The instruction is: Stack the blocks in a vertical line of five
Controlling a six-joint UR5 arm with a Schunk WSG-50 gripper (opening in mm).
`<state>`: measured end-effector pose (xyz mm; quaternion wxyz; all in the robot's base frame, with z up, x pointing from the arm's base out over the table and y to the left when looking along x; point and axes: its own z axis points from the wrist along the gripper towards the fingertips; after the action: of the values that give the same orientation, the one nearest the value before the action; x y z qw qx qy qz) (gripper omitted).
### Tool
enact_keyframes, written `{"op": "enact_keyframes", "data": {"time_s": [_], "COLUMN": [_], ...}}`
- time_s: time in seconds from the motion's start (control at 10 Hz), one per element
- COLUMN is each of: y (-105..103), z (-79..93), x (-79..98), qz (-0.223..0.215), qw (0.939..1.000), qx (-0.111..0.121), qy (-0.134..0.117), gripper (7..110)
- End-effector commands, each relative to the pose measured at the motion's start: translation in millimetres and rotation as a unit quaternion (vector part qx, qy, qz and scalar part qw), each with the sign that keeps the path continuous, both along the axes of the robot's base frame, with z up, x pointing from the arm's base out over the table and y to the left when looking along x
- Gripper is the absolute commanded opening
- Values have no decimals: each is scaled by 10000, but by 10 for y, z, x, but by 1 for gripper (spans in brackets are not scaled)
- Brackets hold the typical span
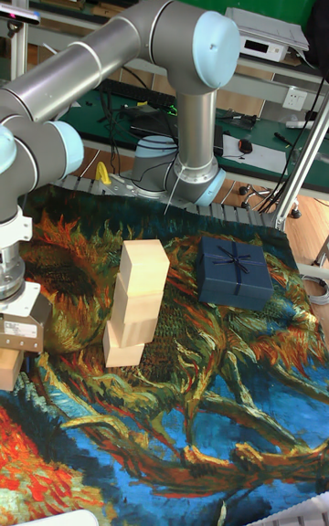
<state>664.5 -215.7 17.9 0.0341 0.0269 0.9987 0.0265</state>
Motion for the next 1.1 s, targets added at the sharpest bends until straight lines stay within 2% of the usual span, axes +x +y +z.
{"op": "enact_keyframes", "data": {"time_s": [0.0, 0.3, 0.6, 0.7, 1.0], "y": [16, -44, -40, -42, -53], "z": [-8, -33, -48, -49, -55], "x": [-30, 2, -2, -10, -16], "qz": [-49, -66, -73, -80, -125], "qw": [10000, 9999, 9999, 9999, 9998], "qx": [75, -70, -77, -84, -119], "qy": [-41, -118, -102, -79, -62], "gripper": [88, 88, 88, 66, 66]}}
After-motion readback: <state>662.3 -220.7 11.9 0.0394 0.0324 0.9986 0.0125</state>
